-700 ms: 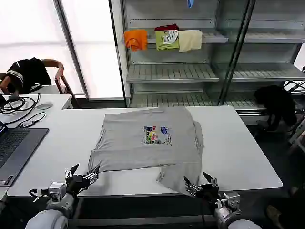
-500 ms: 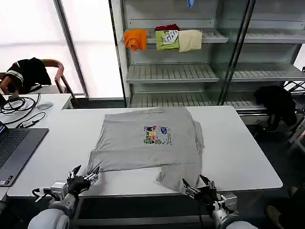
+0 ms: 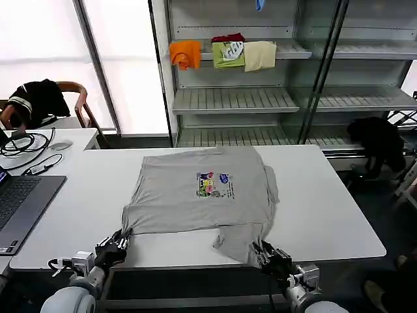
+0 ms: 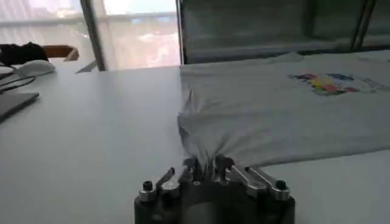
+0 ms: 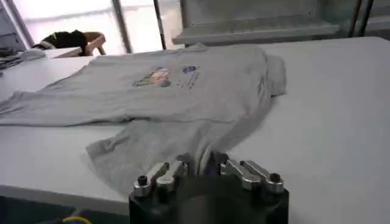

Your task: Fold and organize the clothes.

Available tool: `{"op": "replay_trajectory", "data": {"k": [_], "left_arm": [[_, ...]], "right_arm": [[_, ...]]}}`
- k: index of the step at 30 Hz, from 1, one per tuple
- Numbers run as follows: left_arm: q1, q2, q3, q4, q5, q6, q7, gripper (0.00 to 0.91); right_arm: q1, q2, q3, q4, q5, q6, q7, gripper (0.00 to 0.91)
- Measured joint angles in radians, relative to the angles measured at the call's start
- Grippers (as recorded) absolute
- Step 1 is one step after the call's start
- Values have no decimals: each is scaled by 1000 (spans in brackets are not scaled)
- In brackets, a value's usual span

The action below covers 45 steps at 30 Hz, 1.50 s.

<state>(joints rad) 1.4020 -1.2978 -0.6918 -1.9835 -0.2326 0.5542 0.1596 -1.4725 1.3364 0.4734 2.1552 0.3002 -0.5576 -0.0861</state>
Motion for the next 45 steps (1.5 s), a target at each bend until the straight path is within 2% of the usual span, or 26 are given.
{"op": "replay_trajectory", "data": {"k": [5,11,23,33,45], "left_arm": [[-13,-6,-9,-1,-54,-8,-4,0],[-59,-21,-21,9,-168,-5,-21,0],[-255,-53,-3,106,-305,15,-74,0],[-409,-71,6,237,-300,18,-99,0],[-469,-75,18,337,-238,20,-92,10]], "right_arm": [[25,18,8,-4,9,47,3,0],[105,58,2,-36,2,68,15,0],[393,146,-12,-247,-33,70,37,0],[593,194,-11,-466,-69,89,32,0],[714,211,-7,-648,-100,108,24,0]]}}
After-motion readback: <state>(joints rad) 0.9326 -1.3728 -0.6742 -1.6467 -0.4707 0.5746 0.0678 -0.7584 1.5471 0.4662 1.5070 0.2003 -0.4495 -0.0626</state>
